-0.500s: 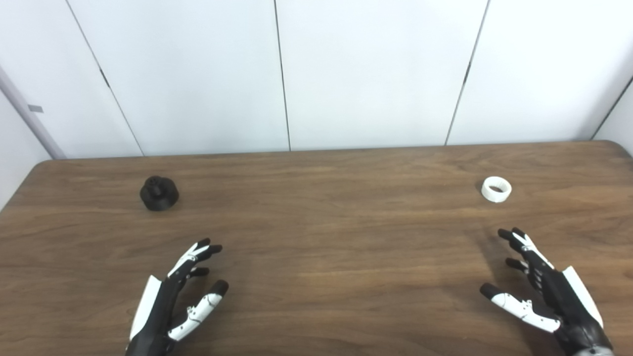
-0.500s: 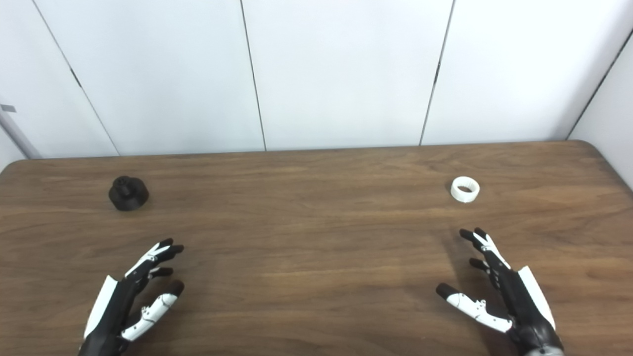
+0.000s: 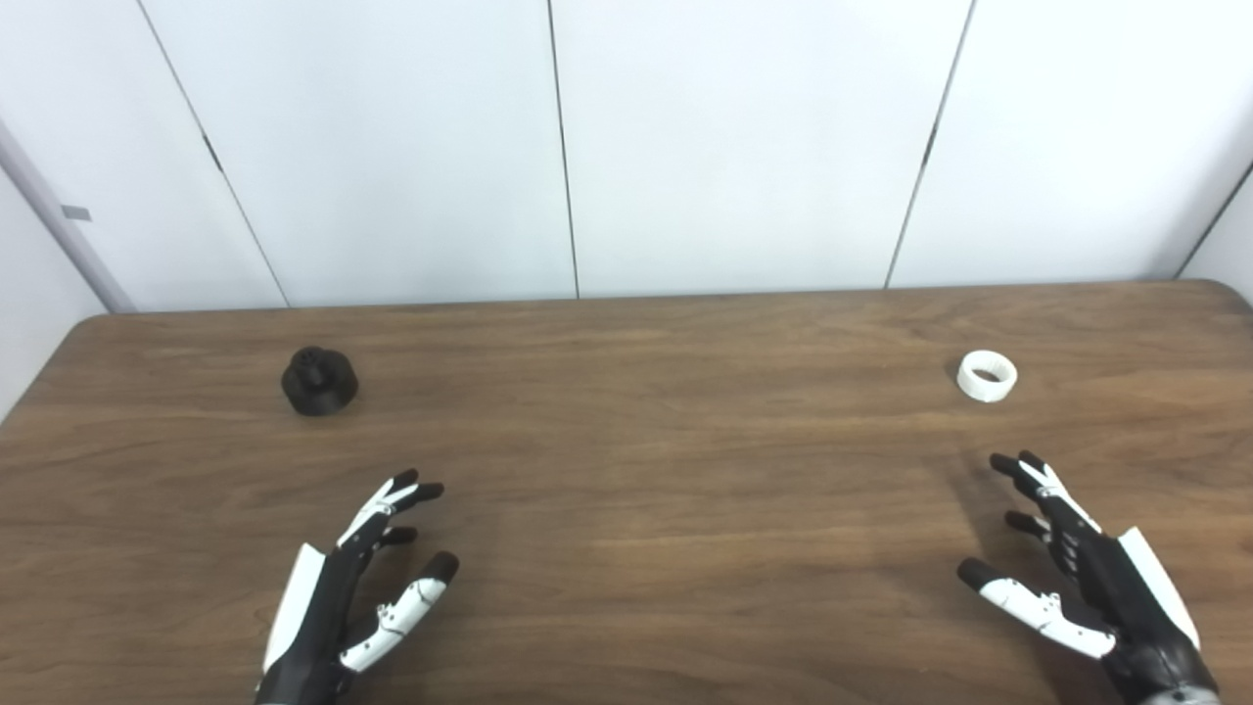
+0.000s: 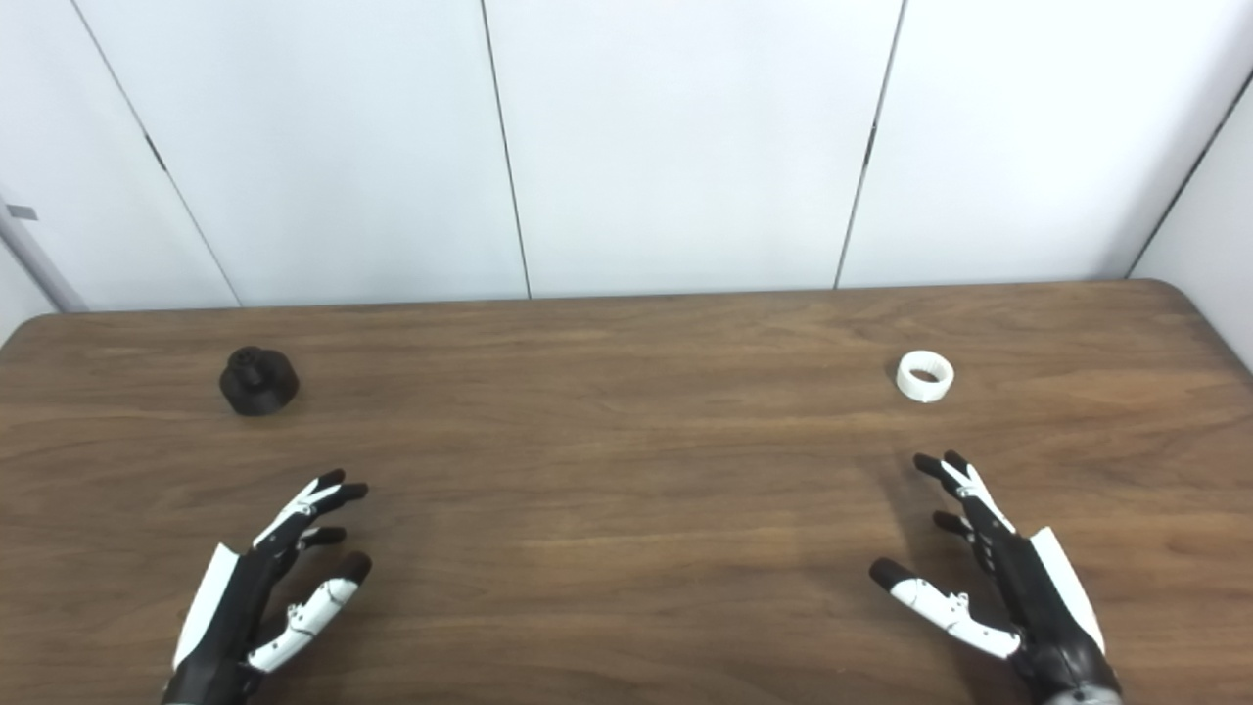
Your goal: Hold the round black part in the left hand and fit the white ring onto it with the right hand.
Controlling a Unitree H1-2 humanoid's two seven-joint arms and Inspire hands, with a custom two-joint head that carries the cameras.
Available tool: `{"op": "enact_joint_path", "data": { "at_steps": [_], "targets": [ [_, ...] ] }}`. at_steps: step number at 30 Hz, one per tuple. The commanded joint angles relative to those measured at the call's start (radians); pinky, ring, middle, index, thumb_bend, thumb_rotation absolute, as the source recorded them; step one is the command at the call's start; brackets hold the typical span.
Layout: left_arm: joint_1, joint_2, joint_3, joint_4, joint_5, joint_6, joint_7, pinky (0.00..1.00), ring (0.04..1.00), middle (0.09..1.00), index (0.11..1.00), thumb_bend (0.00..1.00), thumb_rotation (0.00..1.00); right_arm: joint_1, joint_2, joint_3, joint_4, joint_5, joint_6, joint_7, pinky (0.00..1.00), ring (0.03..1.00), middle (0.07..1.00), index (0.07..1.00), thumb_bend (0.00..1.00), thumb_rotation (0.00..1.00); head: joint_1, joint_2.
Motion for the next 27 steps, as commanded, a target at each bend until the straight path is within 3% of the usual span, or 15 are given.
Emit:
{"op": "enact_joint_path", "data": {
  "at_steps": [1, 6, 21, 24, 27],
  "targets": [
    [0.005, -0.001, -0.010, -0.012, 0.010, 0.001, 0.000, 0.82, 0.902, 0.940, 0.814, 0.70, 0.69, -0.009, -0.025, -0.017, -0.017, 0.026, -0.027, 0.002, 0.90, 0.980, 1.000, 0.893, 0.60, 0.50, 0.006, -0.003],
    [0.006, -0.013, -0.013, -0.027, 0.024, 0.032, 0.004, 0.80, 0.890, 0.936, 0.813, 0.70, 0.69, -0.010, -0.027, -0.018, -0.018, 0.034, -0.015, -0.001, 0.88, 0.978, 1.000, 0.900, 0.61, 0.49, 0.011, -0.002],
    [0.003, -0.016, -0.018, -0.027, 0.026, 0.036, 0.008, 0.82, 0.901, 0.938, 0.808, 0.69, 0.68, -0.010, -0.034, -0.018, -0.024, 0.047, -0.012, 0.002, 0.90, 0.990, 1.000, 0.909, 0.60, 0.48, 0.017, -0.002],
    [0.003, -0.018, -0.017, -0.028, 0.019, 0.037, 0.009, 0.81, 0.899, 0.939, 0.805, 0.71, 0.64, -0.010, -0.034, -0.017, -0.026, 0.049, -0.008, 0.004, 0.91, 0.992, 1.000, 0.911, 0.59, 0.47, 0.013, -0.002],
    [0.004, -0.027, -0.014, -0.026, 0.013, 0.030, 0.018, 0.78, 0.884, 0.928, 0.776, 0.73, 0.45, -0.011, -0.033, -0.017, -0.027, 0.051, -0.008, 0.004, 0.91, 0.999, 1.000, 0.911, 0.59, 0.47, 0.013, -0.002]
  ]
}}
